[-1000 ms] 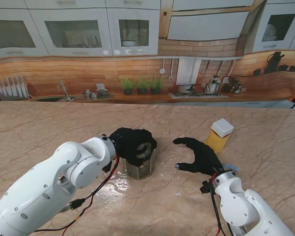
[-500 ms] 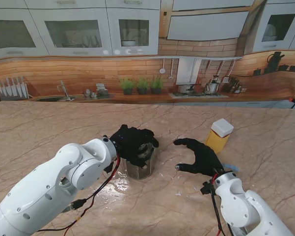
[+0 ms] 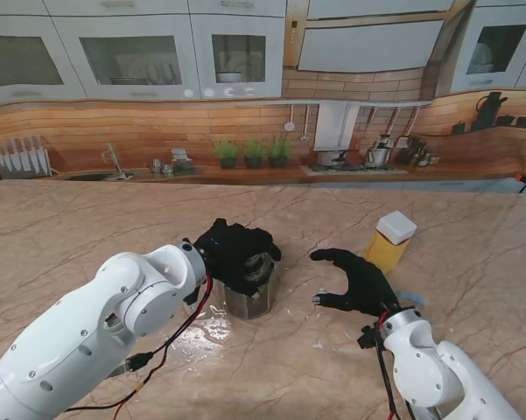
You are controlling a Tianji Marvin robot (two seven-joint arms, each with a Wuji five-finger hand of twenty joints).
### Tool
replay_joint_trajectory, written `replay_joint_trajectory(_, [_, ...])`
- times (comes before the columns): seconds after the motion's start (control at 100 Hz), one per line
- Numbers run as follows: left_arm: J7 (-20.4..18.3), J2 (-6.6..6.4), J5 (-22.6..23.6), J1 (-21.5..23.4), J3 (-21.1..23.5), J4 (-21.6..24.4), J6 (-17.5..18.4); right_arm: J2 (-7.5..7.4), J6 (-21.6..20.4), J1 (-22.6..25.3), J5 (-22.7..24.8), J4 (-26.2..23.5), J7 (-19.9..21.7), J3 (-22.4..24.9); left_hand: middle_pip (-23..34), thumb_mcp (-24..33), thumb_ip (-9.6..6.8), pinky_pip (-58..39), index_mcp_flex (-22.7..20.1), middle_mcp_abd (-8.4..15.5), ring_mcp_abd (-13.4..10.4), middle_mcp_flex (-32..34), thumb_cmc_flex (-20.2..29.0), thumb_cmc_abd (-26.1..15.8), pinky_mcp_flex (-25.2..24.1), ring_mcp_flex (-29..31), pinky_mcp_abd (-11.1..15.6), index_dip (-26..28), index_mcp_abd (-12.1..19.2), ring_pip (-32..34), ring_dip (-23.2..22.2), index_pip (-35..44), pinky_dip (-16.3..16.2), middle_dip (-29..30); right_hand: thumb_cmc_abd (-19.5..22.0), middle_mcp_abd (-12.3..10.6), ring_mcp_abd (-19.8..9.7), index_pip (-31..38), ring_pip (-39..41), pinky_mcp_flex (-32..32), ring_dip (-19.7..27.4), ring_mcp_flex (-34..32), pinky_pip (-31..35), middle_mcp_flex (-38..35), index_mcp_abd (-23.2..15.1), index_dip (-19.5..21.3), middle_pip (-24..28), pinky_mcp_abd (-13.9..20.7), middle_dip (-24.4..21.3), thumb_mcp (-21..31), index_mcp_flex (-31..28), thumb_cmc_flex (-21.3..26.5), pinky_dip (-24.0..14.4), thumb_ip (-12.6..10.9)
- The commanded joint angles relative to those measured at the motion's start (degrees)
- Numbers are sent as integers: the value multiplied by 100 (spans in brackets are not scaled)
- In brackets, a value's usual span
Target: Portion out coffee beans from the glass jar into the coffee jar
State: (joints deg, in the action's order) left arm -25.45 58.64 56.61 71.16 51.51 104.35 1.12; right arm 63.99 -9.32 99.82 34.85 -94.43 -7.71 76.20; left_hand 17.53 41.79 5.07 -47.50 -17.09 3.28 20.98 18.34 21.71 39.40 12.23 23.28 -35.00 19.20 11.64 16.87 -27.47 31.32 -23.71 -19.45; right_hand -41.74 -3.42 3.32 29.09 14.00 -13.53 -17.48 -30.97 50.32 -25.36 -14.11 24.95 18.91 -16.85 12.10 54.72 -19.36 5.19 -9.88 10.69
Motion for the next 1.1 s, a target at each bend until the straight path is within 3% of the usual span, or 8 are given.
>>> replay_joint_trajectory(0.0, [-7, 8, 11, 53, 45, 82, 34, 29, 12, 33, -1, -33, -9, -25, -127, -94, 71, -33, -48, 65, -76, 40, -152, -36, 24, -18, -243, 10, -96, 22, 59, -147, -123, 44, -61, -28, 14, -13, -9, 35, -47, -74, 15, -118, -116, 38, 7, 15, 31, -5, -40, 83, -79, -12])
replay_joint_trajectory(0.25, [206, 34, 88, 116, 242, 205, 233, 27, 23, 2, -18, -15, 11, -62, -149, -98, 65, -27, -28, 62, -63, -26, -147, -48, 48, -79, -145, 9, -94, -5, 78, -165, -129, 47, -64, -29, 14, -15, -11, 43, -48, -76, 12, -118, -129, 37, 3, 6, 30, -5, -46, 83, -77, -12])
replay_joint_trajectory(0.38, [128, 18, 198, 144, 378, 304, 395, 23, 13, 0, -6, -18, 23, -55, -113, -54, 31, -143, -50, 56, -1, 5, -83, -48, 217, 29, -43, 32, -96, 130, -2, -131, -177, 17, -62, -29, 13, -14, -14, 36, -47, -71, 14, -122, -127, 38, 5, 2, 31, -3, -48, 91, -76, -13])
replay_joint_trajectory(0.53, [191, 12, 345, 227, 557, 388, 649, 22, -2, -10, 4, -9, 22, -57, 40, 261, -86, -732, -141, 50, 51, 152, 93, 50, 916, 568, 221, 331, 53, 600, -475, 238, -392, -211, -63, -25, 12, -13, -11, 40, -48, -75, 13, -119, -130, 39, 7, 14, 33, -4, -47, 97, -76, -14])
replay_joint_trajectory(0.63, [232, 10, 472, 242, 629, 426, 783, 18, -14, -12, 13, -4, 32, -56, 169, 572, -141, -1110, -180, 54, -58, 281, 285, 179, 1430, 1000, 417, 591, 114, 948, -934, 526, -434, -373, -61, -21, 19, -14, -6, 38, -49, -79, -3, -112, -128, 40, 8, 92, 34, -10, -40, 93, -68, -14])
replay_joint_trajectory(0.79, [267, 10, 583, 214, 604, 416, 844, 19, -25, -6, 17, -3, 23, -51, 510, 855, -140, -1774, -301, 6, -314, 623, 422, 346, 2384, 1857, 981, 898, 179, 1533, -1579, 922, -419, -714, -71, -26, 8, -8, 1, 17, -50, -82, -20, -117, -135, 42, 16, 101, 37, -4, -48, 105, -58, -15])
replay_joint_trajectory(1.09, [240, 2, 704, 82, 352, 216, 763, 22, -61, 25, 37, -8, -13, -18, 672, 1037, -150, -1988, -369, 8, -580, 708, 547, 373, 2830, 2248, 1317, 975, 133, 1799, -1977, 1094, -362, -905, -77, -23, 10, 0, 9, 3, -49, -86, -51, -108, -144, 44, 21, 165, 40, -6, -57, 121, -43, -17])
